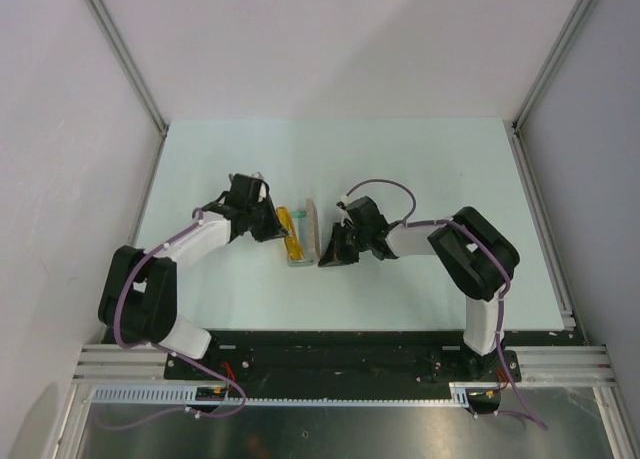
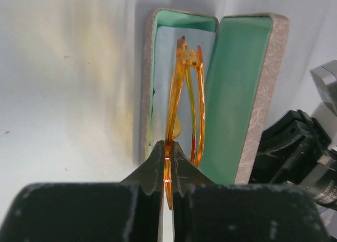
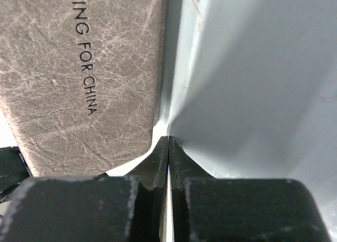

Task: Organize the sunglasses
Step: Place the sunglasses in the sunglasses case.

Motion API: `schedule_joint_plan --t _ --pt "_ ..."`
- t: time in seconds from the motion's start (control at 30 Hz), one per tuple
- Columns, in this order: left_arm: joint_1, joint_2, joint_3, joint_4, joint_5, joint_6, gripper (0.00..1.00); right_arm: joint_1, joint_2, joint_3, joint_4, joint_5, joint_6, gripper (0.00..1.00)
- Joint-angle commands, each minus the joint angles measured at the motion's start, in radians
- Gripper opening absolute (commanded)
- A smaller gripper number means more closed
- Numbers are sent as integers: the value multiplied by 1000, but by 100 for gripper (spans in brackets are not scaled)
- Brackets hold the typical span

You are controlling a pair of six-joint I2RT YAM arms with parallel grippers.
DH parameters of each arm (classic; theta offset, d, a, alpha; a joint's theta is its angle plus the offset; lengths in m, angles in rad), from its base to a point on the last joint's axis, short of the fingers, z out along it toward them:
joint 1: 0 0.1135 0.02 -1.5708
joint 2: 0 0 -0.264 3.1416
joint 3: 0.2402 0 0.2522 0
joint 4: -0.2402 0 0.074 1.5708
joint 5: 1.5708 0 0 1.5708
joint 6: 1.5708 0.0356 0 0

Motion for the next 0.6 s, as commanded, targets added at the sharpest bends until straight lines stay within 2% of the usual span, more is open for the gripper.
schedule_joint_plan --t 0.0,0.23,0.57 --pt "-7 18 101 -65 -55 83 1 -17 -26 -24 -135 142 -55 1" --pt "-7 70 246 -230 -59 248 0 -17 -34 -27 -187 189 -84 2" --pt "-53 125 342 -405 -180 240 0 -37 -98 -73 -203 231 -93 1"
